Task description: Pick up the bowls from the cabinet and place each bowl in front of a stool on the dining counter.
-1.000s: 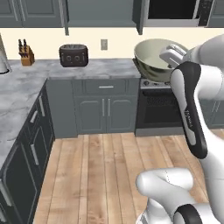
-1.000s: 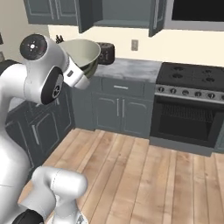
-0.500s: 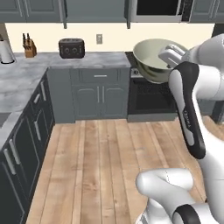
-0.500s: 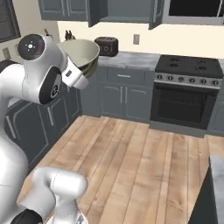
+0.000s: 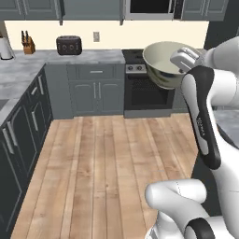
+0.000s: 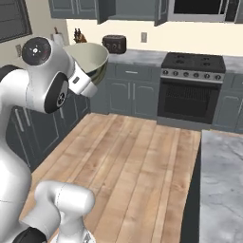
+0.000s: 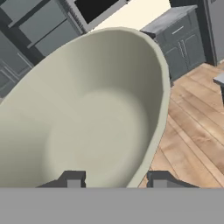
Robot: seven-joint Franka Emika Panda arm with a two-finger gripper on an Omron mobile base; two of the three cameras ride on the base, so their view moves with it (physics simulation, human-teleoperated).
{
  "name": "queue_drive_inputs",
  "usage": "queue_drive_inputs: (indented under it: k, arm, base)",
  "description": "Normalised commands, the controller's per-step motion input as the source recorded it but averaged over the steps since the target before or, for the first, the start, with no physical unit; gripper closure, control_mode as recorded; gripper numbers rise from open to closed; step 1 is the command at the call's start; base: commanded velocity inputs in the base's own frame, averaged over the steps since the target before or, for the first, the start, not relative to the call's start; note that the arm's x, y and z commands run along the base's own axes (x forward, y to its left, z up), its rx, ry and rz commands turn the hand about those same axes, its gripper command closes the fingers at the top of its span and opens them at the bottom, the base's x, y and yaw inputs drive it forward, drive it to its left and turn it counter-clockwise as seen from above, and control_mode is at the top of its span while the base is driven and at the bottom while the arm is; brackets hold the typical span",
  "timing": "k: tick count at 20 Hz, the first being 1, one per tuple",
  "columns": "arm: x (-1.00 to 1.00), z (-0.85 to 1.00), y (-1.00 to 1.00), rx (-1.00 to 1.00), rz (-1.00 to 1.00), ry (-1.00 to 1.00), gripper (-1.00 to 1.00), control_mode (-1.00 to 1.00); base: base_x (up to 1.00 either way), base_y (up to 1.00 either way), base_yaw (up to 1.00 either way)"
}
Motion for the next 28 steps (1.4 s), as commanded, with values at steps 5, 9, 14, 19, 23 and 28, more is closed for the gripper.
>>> queue_drive_inputs:
  k: [5,9,14,19,23,28]
  arm:
    - [0.00,0.00,0.00,0.00,0.00,0.00,1.00,1.00]
    - [0.00,0.00,0.00,0.00,0.00,0.00,1.00,1.00]
    - [0.00,0.00,0.00,0.00,0.00,0.00,1.00,1.00]
    - [0.00,0.00,0.00,0.00,0.00,0.00,1.00,1.00]
    - [0.00,0.00,0.00,0.00,0.00,0.00,1.00,1.00]
    - [0.00,0.00,0.00,0.00,0.00,0.00,1.00,1.00]
  base:
    - [-1.00,-0.15,0.00]
    - [-1.00,-0.01,0.00]
    - [-1.00,0.00,0.00]
    - [-1.00,-0.03,0.00]
    - [-1.00,-0.34,0.00]
    - [-0.79,-0.94,0.00]
